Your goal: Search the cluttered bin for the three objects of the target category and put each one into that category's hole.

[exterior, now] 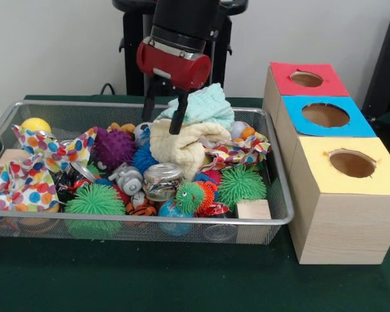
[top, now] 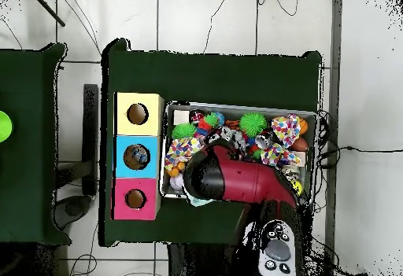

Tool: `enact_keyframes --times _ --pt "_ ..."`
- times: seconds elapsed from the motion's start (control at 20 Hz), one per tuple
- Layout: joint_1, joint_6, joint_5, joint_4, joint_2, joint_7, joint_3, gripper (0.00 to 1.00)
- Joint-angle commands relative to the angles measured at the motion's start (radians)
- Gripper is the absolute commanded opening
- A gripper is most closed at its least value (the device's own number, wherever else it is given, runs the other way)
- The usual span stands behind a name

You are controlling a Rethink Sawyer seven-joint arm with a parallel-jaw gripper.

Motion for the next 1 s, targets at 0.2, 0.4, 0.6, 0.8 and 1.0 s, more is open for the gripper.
enact_keyframes --times 0.2,0.4,0.6,0.8,1.0 --pt "-0.064 -0.093 -0.142 0.141 0.006 -0.055 0.313 1.0" --pt "-0.095 -0.083 -0.139 0.149 0.032 -0.02 0.344 1.0" --pt "-0.097 0.009 -0.139 0.124 0.068 -0.044 0.333 1.0" --pt "-0.079 0.056 -0.163 0.084 0.087 -0.069 0.293 1.0" --pt "-0.074 0.067 -0.174 0.078 0.098 -0.06 0.272 1.0"
